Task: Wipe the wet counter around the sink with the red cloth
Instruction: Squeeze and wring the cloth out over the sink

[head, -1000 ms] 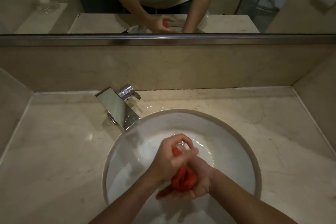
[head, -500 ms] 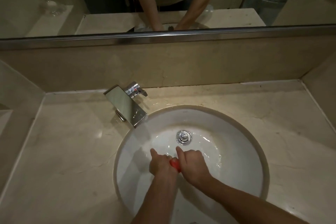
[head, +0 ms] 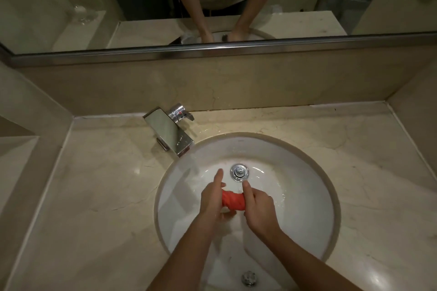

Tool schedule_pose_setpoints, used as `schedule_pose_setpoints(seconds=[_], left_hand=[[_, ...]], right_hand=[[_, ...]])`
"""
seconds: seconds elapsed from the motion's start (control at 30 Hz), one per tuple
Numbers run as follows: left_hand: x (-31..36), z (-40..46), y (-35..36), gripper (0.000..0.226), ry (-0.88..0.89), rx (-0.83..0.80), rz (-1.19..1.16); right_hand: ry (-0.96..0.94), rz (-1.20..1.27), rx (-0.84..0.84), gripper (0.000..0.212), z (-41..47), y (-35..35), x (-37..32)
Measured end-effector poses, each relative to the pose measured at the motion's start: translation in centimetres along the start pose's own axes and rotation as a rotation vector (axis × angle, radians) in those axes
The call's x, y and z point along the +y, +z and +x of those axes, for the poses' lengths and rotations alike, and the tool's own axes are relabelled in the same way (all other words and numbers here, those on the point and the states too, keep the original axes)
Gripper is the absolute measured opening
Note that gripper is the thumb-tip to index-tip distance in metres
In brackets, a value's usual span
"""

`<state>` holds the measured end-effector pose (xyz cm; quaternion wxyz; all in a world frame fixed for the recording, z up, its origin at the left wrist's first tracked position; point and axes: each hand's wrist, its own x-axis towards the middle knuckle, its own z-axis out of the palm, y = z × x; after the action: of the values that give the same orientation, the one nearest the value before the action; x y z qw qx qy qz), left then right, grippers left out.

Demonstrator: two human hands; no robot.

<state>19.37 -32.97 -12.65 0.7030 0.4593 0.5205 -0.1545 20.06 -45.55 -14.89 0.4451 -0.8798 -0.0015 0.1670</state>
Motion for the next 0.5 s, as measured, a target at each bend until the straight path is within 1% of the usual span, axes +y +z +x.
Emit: schedule_pose_setpoints(seconds=[0.03, 0.1, 0.13, 0.17, 0.23, 0.3, 0.33, 0.37, 0.4, 0.43, 0.47, 0.5], left_hand=[[0.0, -1.1, -0.4, 0.056, 0.016, -0.03, 0.08], [0.0, -3.2, -1.2, 0.056, 0.048, -0.119, 0.167], [0.0, -4.0, -1.7, 0.053, 0.1, -0.14, 0.21], [0.0, -4.6, -2.2, 0.047, 0.193, -0.141, 0.245], [-0.1, -5.3, -3.2, 0.027, 0.417, -0.149, 0.263], [-0.1, -5.7, -4.0, 0.012, 0.541, -0.201, 0.292], [-0.2, -5.9, -4.4, 0.013, 0.557, -0.24, 0.303], [-0.2, -6.1, -4.7, 0.015, 0.549, -0.278, 0.301], [-0.2, -6.3, -5.1, 0.017, 0.52, -0.311, 0.286], [-0.1, -6.8, -5.3, 0.019, 0.472, -0.343, 0.259], [0.2, -7.4, -5.4, 0.027, 0.4, -0.37, 0.213], [0.4, -7.8, -5.4, 0.039, 0.309, -0.382, 0.154]], right_hand=[[-0.019, 0.031, -0.003, 0.062, -0.4, -0.4, -0.2], [-0.04, 0.151, 0.001, 0.058, -1.0, -1.7, -1.1], [-0.029, 0.227, -0.002, 0.056, -1.3, -2.6, -1.5], [0.01, 0.304, -0.024, 0.055, -1.6, -3.6, -1.9], [0.178, 0.4, -0.135, 0.055, -2.2, -5.3, -2.7], [0.346, 0.381, -0.295, 0.064, -2.6, -6.5, -3.3], [0.376, 0.342, -0.335, 0.068, -2.8, -6.8, -3.5], [0.368, 0.31, -0.331, 0.07, -2.9, -6.9, -3.8], [0.339, 0.283, -0.29, 0.069, -2.9, -6.9, -4.2], [0.301, 0.272, -0.236, 0.067, -3.0, -6.9, -4.5], [0.259, 0.278, -0.185, 0.067, -3.1, -6.8, -4.8], [0.226, 0.303, -0.146, 0.068, -3.2, -6.6, -4.9]])
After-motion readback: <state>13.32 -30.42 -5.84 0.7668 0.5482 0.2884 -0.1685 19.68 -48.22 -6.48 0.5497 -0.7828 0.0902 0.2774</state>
